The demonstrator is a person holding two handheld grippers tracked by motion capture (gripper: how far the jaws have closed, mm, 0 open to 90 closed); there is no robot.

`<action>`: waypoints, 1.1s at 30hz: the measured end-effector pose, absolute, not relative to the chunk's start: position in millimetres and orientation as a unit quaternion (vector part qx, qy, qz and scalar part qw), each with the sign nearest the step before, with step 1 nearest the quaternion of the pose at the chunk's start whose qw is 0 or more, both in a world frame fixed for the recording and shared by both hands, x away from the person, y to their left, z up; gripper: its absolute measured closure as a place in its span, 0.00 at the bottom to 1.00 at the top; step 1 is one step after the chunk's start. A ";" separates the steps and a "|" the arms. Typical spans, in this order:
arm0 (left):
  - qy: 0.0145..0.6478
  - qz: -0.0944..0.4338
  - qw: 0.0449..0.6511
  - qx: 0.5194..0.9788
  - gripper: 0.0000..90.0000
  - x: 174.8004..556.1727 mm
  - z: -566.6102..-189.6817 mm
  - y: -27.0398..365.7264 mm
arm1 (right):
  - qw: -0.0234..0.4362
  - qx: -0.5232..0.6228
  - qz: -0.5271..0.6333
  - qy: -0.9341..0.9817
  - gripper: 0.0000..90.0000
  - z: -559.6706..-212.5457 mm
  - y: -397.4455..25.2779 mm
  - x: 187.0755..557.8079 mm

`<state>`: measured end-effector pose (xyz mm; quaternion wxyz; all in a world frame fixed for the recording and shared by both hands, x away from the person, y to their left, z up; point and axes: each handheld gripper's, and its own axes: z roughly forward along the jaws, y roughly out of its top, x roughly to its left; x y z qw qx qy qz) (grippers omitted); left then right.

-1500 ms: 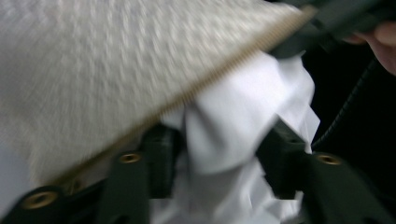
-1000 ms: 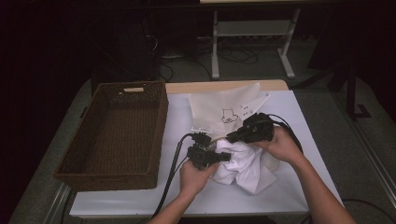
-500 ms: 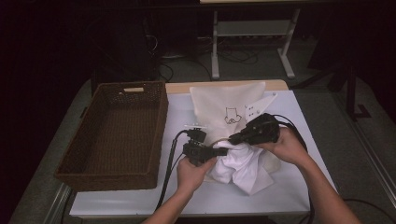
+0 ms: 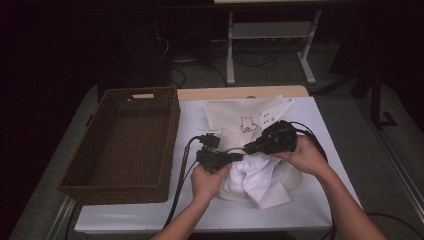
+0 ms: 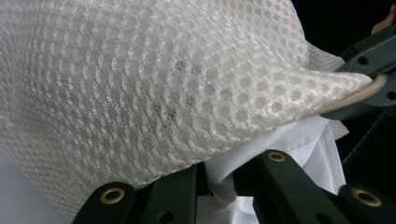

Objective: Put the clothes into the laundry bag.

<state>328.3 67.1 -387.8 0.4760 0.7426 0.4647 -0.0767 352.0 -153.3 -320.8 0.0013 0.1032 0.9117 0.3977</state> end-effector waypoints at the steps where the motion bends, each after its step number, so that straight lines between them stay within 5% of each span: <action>1: 0.461 -0.074 0.473 0.747 0.89 326.9 -386.9 67.7 | 0.002 0.107 0.397 0.912 0.97 -321.5 -153.9 353.2; 8: 0.431 -0.067 0.452 0.778 0.55 304.7 -380.5 75.1 | 0.000 0.110 0.391 0.914 0.97 -328.5 -153.3 356.4; 16: 0.418 -0.092 0.415 0.802 0.46 291.7 -389.2 68.8 | -0.001 0.116 0.396 0.911 0.97 -329.2 -154.2 359.6; 20: 0.440 -0.095 0.421 0.787 0.55 304.9 -396.3 55.1 | 0.000 0.114 0.392 0.913 0.97 -331.7 -151.1 359.6; 25: 0.453 -0.086 0.455 0.762 0.87 314.2 -400.1 52.4 | 0.002 0.123 0.395 0.910 0.97 -335.1 -156.0 360.4; 33: 0.472 -0.065 0.476 0.739 0.92 319.6 -393.0 55.9 | 0.005 0.109 0.398 0.911 0.97 -328.5 -154.5 349.5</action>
